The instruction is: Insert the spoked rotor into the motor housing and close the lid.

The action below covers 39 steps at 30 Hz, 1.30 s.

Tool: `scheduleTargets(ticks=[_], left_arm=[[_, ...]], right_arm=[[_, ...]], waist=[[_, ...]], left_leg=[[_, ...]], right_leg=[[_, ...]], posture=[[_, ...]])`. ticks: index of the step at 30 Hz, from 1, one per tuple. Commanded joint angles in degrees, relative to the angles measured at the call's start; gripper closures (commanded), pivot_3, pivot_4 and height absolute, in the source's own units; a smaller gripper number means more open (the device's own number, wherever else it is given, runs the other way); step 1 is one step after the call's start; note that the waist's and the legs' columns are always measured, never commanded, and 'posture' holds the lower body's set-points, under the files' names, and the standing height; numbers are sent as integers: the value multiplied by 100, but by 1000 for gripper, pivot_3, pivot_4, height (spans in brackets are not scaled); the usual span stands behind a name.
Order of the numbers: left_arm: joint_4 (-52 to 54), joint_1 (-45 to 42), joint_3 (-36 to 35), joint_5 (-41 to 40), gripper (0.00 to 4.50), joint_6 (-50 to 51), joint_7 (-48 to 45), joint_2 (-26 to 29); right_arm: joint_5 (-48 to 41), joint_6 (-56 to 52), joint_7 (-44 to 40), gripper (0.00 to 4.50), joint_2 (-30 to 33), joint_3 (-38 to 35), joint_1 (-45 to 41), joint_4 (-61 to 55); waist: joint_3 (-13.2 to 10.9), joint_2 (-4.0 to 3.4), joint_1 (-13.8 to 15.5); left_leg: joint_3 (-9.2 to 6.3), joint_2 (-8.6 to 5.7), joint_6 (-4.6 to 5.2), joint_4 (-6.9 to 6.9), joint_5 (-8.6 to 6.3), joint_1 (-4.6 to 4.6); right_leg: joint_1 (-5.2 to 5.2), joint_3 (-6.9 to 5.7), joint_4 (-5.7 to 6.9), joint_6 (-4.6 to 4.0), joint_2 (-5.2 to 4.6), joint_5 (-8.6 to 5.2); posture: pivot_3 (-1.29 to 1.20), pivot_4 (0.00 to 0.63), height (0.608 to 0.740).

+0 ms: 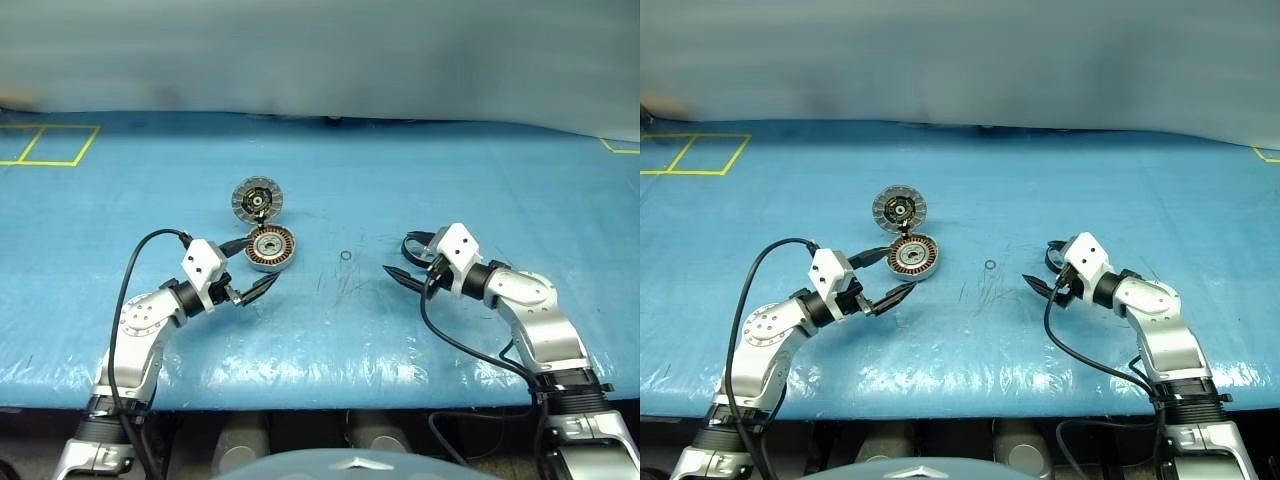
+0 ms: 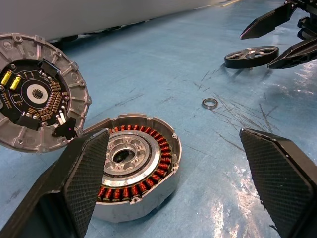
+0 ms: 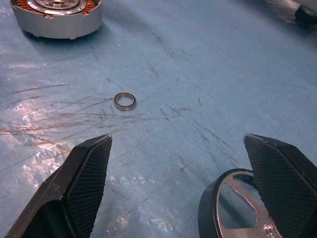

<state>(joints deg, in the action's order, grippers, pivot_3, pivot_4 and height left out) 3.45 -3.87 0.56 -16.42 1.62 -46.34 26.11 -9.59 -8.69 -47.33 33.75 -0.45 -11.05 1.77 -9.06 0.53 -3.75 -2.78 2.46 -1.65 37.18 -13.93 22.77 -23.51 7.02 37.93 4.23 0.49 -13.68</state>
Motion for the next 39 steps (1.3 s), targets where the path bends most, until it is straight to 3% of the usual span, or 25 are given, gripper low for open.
scheduleTargets(ticks=[1, 33, 39], left_arm=[[42, -88, -27, 1, 0, -124, -13, 2], [-33, -175, -10, 19, 0, -36, -107, 72], [-9, -420, 308, 339, 0, 257, -575, 640]], right_arm=[[-22, 132, 16, 38, -8, -23, -99, -81], [35, 217, 85, 38, -23, 20, -90, -64], [37, 225, 90, 38, -16, 48, -129, -33]], waist=[[0, 0, 1], [0, 0, 0], [0, 0, -1]], left_leg=[[0, 0, 0, 0, 0, 0], [0, 0, 0, 1, 0, 0], [0, 0, 0, 0, 0, -1]], right_leg=[[0, 0, 0, 0, 0, 0], [0, 0, 1, 0, 0, 0], [0, 0, 2, 0, 1, 0]], posture=[[0, 150, 740], [0, 150, 740], [0, 150, 740]])
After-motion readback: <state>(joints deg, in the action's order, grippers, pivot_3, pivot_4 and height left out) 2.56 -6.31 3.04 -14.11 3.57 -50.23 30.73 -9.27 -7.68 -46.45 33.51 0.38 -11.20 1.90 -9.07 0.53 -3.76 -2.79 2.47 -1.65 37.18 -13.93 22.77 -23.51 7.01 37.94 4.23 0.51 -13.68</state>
